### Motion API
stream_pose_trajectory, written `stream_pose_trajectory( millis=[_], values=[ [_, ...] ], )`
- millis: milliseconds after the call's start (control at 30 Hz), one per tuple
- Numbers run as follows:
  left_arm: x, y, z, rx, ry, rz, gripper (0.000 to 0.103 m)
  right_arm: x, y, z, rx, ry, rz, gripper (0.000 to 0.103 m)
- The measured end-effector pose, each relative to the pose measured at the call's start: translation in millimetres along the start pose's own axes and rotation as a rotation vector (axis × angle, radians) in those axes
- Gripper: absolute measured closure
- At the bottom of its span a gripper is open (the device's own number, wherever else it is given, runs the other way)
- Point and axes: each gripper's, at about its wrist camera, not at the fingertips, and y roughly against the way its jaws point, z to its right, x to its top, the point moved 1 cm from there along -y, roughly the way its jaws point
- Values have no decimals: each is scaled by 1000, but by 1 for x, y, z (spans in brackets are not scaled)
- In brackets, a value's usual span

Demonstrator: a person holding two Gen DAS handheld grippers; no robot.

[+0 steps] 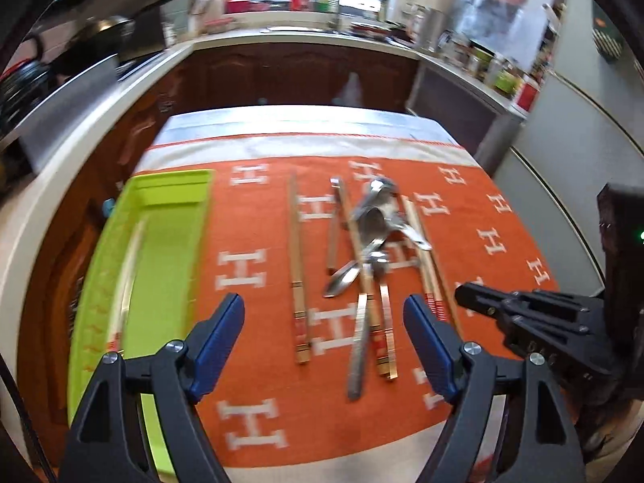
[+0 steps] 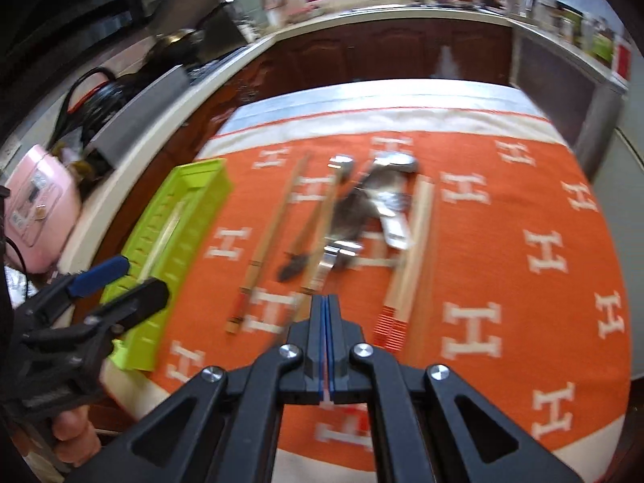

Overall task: Organize utensils
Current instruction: 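Close the left tool on a red-striped wooden chopstick while the right tool grips a plain brown chopstick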

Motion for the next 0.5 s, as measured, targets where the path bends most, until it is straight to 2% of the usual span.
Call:
stream_pose_trajectory(
  millis=[100,167,233,333,400,433,500],
  values=[
    [-1,-19,20,-71,-3,-36,24,-11,-7,20,-10,-25,-21,103],
    [-3,-29,28,-108,2,-61,27,-16,-13,25,-7,-30,-36,103],
    [-7,-40,35,-127,-4,-93,44,-19,-22,29,1,-32,-54,103],
    [-13,-55,38,-151,16,-150,55,-21,-33,33,-10,-33,-64,103],
    [-15,-60,37,-166,38,-167,56,-22,-42,34,-15,-27,-77,103],
    [-16,-62,36,-167,45,-169,56,-21,-42,34,-23,-22,-56,103],
    [-16,-65,37,-160,46,-167,56,-20,-44,33,-65,-2,-50,103]
  ],
)
